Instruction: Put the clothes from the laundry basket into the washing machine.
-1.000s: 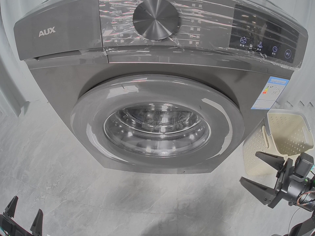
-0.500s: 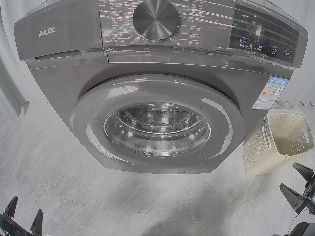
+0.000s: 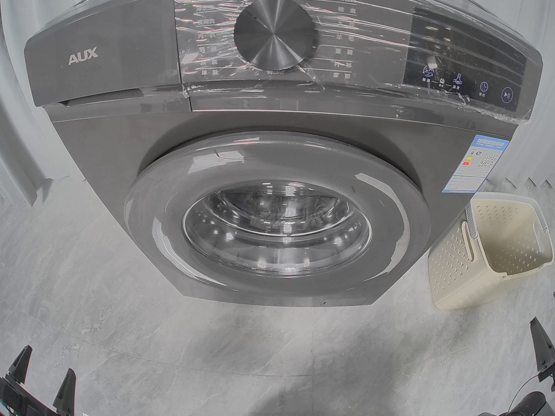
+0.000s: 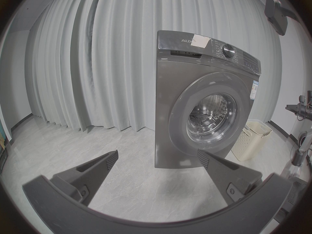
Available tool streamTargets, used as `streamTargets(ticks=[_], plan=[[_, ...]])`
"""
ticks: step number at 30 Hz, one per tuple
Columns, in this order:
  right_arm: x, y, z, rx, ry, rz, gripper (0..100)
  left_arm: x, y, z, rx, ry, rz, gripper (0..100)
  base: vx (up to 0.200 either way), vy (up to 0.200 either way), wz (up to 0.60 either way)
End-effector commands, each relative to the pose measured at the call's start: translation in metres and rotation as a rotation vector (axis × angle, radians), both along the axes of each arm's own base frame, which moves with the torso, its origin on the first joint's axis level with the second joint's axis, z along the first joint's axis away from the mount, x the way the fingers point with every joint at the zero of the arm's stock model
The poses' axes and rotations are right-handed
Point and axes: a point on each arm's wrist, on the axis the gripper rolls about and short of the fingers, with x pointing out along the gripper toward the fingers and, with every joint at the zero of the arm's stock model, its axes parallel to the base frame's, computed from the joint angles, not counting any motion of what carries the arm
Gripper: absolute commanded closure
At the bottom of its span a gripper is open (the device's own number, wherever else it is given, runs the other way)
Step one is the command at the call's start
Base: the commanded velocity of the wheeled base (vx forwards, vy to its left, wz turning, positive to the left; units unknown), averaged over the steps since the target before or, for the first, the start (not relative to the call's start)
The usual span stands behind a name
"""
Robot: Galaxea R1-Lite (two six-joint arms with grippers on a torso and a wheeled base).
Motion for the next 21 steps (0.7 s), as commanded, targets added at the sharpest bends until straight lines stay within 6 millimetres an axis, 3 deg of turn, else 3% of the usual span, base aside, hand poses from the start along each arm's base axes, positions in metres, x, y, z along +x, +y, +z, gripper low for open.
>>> streamTargets(ticks=[1,7,21], plan=[[-0.0095,-0.0012,-0.0134,0.005,-0.026,-0.020,0,0.0005,0.0000,-0.0046,0.000,0.007,0.000,0,0.000,0.000,0.00],[-0.0126,-0.0019,-0.0208,0.012,0.002,-0.042,0,0.0005,0.0000,-0.0046,-0.003,0.008,0.000,0,0.000,0.000,0.00],[-0.0147,-0.0024,-0.0223,0.012,-0.012,-0.294,0,0.0005,0.0000,-0.0046,-0.003,0.008,0.000,0,0.000,0.000,0.00]])
